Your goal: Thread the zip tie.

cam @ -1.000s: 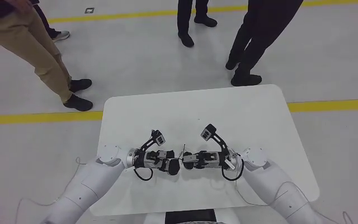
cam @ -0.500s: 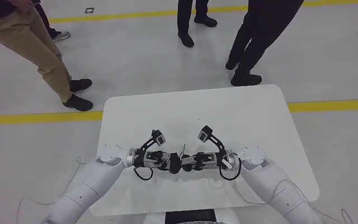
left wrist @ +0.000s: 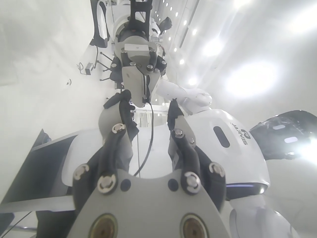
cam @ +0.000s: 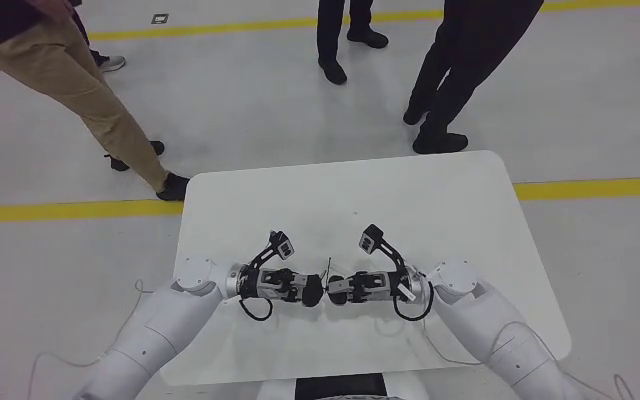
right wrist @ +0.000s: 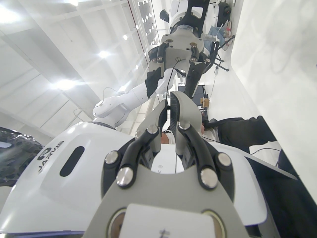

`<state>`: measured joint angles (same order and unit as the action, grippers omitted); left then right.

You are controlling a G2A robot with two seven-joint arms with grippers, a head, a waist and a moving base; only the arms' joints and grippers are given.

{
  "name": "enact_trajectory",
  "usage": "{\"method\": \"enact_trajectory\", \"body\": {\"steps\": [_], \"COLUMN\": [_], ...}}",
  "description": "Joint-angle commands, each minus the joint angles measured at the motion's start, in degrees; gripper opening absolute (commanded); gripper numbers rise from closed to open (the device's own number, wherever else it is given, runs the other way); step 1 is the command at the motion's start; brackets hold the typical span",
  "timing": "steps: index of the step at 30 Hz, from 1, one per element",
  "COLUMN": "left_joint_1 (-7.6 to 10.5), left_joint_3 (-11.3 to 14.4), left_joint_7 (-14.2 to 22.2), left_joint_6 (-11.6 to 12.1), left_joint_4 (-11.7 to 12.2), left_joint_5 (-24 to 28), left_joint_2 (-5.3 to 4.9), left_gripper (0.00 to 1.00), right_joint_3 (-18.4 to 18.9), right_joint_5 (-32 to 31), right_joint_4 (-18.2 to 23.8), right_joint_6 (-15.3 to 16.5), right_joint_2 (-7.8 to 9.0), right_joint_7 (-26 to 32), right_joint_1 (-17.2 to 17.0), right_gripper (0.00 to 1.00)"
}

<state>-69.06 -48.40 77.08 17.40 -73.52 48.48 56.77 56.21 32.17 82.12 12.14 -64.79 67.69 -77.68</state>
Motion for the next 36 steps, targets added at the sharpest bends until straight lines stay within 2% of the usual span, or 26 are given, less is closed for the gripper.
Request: {"method": "enact_trajectory", "body": {"steps": [1,26,36], "left_joint_1": [-0.04,0.17,0.37], "left_joint_3": [0.01,0.38,0.59], "left_joint_7": [-0.15,-1.10,-0.96], "left_joint_6": [-0.16,-2.16,-2.49], "left_joint_4": [0.00,-0.04,0.12], "left_joint_5": [-0.19,-2.63,-2.95], "left_joint_2": [0.00,0.00,0.05], "left_gripper": [0.24,0.11,0.11], "right_joint_3": [0.05,-0.99,-1.25], "right_joint_5": [-0.52,-2.65,-2.38], "right_joint_4": [0.16,0.21,0.18], "right_joint_6": [-0.07,-1.55,-1.35], "right_joint_2": [0.08,0.38,0.42], "right_joint_7": [-0.10,-1.59,-1.97], "right_joint_1": [-0.06,-0.06,-0.03], "right_gripper": [0.00,0.00,0.00]}}
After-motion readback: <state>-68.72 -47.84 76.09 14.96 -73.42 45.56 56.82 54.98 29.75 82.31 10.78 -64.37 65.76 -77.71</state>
